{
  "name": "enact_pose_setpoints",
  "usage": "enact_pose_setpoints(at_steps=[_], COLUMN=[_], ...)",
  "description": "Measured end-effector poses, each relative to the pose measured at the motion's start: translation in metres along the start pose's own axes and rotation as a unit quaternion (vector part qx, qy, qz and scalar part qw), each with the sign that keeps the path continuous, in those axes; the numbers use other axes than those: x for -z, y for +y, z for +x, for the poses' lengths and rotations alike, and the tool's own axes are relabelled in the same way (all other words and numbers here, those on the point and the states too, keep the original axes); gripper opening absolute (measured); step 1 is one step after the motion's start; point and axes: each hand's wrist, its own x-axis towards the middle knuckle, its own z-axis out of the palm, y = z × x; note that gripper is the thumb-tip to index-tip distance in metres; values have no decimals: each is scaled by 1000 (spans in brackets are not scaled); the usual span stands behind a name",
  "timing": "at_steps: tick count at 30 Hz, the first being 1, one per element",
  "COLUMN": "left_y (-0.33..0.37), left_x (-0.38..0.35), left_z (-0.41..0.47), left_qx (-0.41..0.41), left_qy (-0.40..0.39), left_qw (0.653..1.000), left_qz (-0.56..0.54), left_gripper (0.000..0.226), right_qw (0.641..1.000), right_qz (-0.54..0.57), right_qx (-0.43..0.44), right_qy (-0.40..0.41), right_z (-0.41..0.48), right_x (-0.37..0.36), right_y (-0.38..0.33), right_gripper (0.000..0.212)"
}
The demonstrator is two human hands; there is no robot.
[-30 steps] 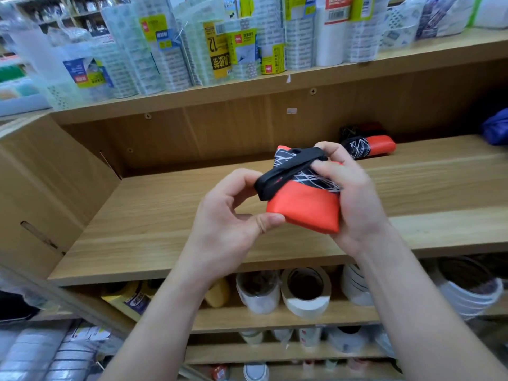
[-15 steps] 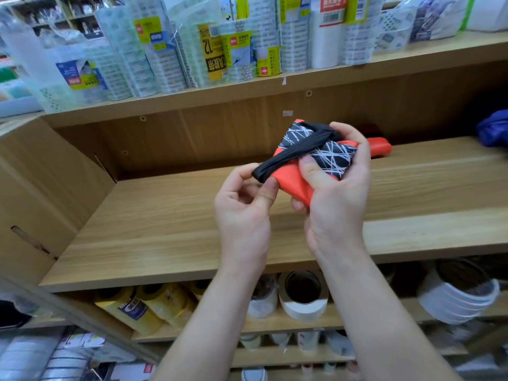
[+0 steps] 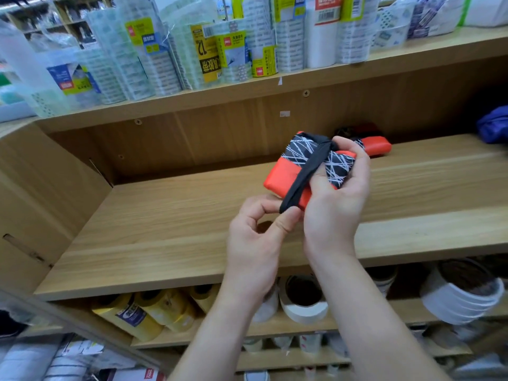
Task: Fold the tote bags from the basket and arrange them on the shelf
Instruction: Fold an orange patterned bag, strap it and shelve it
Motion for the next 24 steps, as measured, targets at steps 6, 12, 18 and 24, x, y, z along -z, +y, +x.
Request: enact_pose_setpoints(at_steps=[6, 12, 18, 24], left_y=[17, 30, 33, 21], left_x=[23, 27, 19, -3], left_z=[-10, 11, 38, 43], left_qx=[-101, 9, 90, 136], left_qy=[-18, -48, -115, -99], left_qw=[986, 997, 988, 978], left_qz=[128, 60, -43, -121], left_gripper=[5, 40, 36, 42], right_qw=[986, 953, 887, 914], right_qz=[-144, -125, -172, -81], right_qx=[46, 34, -126, -207], right_qy=[-68, -272, -410, -339], right_z=[15, 20, 42, 59], right_x=[18, 39, 60, 92], right_y=[14, 0, -30, -31], right_gripper=[26, 32, 58, 39])
